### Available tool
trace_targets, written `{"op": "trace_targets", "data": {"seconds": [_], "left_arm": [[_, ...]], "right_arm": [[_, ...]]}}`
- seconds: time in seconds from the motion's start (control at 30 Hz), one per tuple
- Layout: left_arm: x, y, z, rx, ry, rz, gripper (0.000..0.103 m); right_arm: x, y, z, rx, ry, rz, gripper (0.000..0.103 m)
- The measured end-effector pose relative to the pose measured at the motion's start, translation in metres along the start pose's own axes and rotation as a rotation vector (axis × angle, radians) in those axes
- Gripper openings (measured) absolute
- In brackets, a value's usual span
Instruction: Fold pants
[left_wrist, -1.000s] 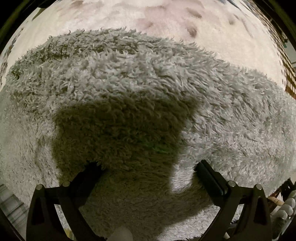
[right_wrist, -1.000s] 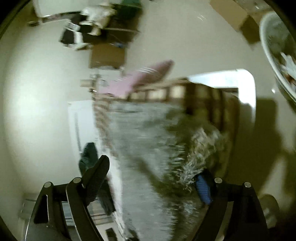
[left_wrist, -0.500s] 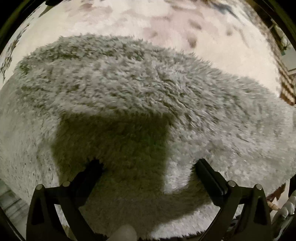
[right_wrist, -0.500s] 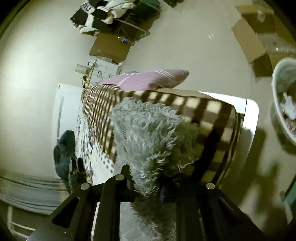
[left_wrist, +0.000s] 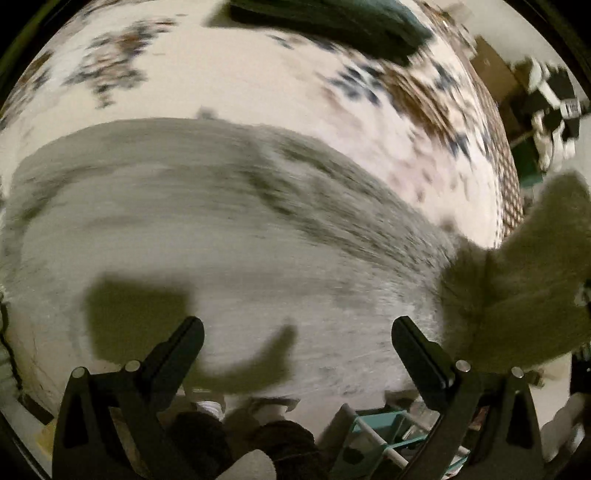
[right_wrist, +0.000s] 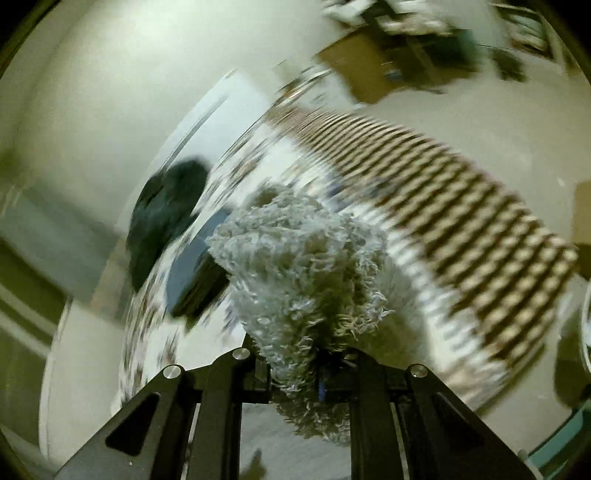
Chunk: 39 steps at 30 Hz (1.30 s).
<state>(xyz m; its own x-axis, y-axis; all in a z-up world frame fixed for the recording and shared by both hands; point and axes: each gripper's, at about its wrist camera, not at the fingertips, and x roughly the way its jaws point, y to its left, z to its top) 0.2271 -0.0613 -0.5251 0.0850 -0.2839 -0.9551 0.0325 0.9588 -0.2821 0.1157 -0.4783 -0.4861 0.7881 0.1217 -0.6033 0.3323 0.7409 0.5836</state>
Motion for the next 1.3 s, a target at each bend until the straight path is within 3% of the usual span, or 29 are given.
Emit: {"op": "trace_targets", "data": {"seconds": [0.2,0.3,0.4,0.43,0.47,0.57,0.7,0.9,0.97,1.07,1.1,1.13,1.2,1.3], "left_arm": [[-0.026,0.092,-0.018,-0.093,-0.063,0.029,0.103],[-0.024,0.123,-0.025,-0.122,-0.073,0.072,0.103],[-0.032,0.147,-0.032,-0.133,-0.081,0.076,0.103],[-0.036,0.151,-0.032,-0.130,-0.089,0.073,0.103],[-0.040,0.149,-0.030,-0.122,-0.096,0.067,0.103],[-0.053,0.131,-0.022,-0.064,-0.121,0.045,0.103],[-0.055,0.083,-0.004,0.032,-0.151,-0.008,0.103],[-0.006,0.001,0.035,0.133,-0.100,-0.013,0.103],[0.012,-0.019,0.045,0.159,-0.091,-0.013,0.102],[0.045,-0.042,0.057,0.250,-0.050,0.051,0.073],[0.057,-0.046,0.059,0.282,-0.027,0.057,0.035],[0.065,-0.047,0.059,0.298,-0.005,0.051,0.016],[0.061,-0.044,0.059,0.288,-0.025,0.018,0.012],[0.026,-0.035,0.063,0.245,-0.108,-0.052,0.011]], "right_arm": [[0.095,0.091,-0.107,-0.168,0.223,0.036,0.016],[0.139,0.122,-0.162,-0.245,0.332,-0.009,0.016],[0.177,0.129,-0.202,-0.256,0.512,-0.073,0.026],[0.180,0.130,-0.209,-0.247,0.556,-0.057,0.038],[0.176,0.132,-0.214,-0.235,0.586,-0.024,0.061],[0.151,0.132,-0.208,-0.192,0.604,0.056,0.091],[0.102,0.114,-0.168,-0.095,0.542,0.024,0.092],[0.078,0.041,-0.107,-0.039,0.452,-0.254,0.092],[0.084,0.020,-0.089,-0.024,0.452,-0.285,0.092],[0.096,-0.009,-0.075,-0.025,0.484,-0.311,0.092],[0.101,-0.018,-0.072,-0.021,0.490,-0.318,0.092],[0.108,-0.025,-0.070,-0.013,0.504,-0.318,0.092],[0.128,-0.029,-0.064,0.000,0.525,-0.315,0.092],[0.150,-0.031,-0.064,-0.002,0.542,-0.326,0.092]]}}
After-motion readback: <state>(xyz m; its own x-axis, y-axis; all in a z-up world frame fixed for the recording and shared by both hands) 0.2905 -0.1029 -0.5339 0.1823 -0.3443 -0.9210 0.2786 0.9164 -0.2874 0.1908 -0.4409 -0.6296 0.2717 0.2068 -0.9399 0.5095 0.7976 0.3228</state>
